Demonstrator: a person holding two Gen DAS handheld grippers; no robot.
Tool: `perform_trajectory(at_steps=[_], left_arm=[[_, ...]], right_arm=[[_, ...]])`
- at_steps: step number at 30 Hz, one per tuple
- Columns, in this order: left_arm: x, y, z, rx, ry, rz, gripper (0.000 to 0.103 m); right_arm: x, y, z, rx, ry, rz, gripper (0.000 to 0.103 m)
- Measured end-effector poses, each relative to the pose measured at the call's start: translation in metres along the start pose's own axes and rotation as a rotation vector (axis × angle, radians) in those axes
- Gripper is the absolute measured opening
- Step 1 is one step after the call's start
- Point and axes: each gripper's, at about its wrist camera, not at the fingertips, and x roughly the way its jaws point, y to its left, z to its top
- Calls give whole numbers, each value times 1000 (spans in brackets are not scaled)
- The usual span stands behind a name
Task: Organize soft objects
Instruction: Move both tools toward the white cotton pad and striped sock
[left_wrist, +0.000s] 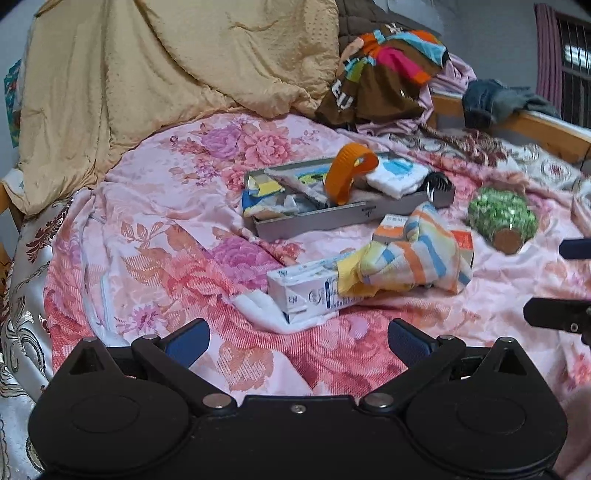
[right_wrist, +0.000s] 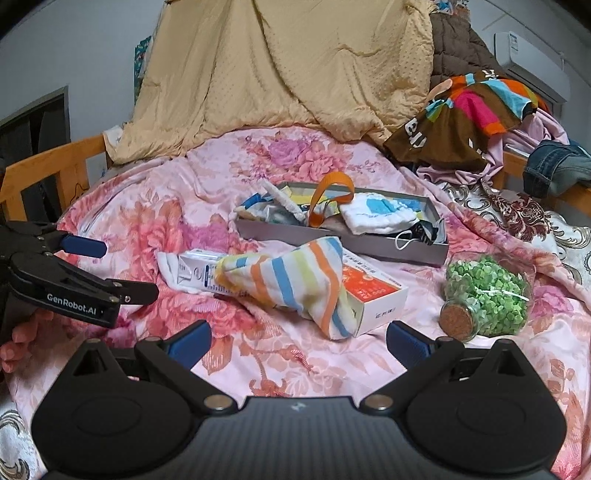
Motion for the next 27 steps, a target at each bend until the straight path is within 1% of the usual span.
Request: perform_trajectory(at_steps=[4, 7, 10, 12, 16, 19, 22, 24, 27], left_arm=[[1, -4, -2, 40, 4, 11, 102], [3, -6, -2, 68, 8, 24, 102], [8, -5, -2, 90, 24, 35, 102], [12, -2, -2, 101, 31, 43, 102], [30, 2, 3, 166, 62, 36, 102], [51, 5, 9, 247, 107, 19, 102], [69, 9, 13, 332, 154, 7, 102], [75, 11, 16, 352, 160, -1, 102], [87, 15, 23, 342, 173, -29, 102]], right_arm=[[3, 1, 1, 0, 6, 10, 103], [10, 0, 4, -20, 37, 38, 103], [24, 4, 7, -91, 64, 59, 103], [33, 8, 10, -146, 59, 56, 103], [55, 10, 16, -174, 41, 62, 103], [70, 10, 20, -172, 32, 49, 103], [80, 9, 21, -191, 21, 59, 103], [88, 9, 21, -210, 20, 62, 103], [99, 10, 22, -238, 30, 59, 103]])
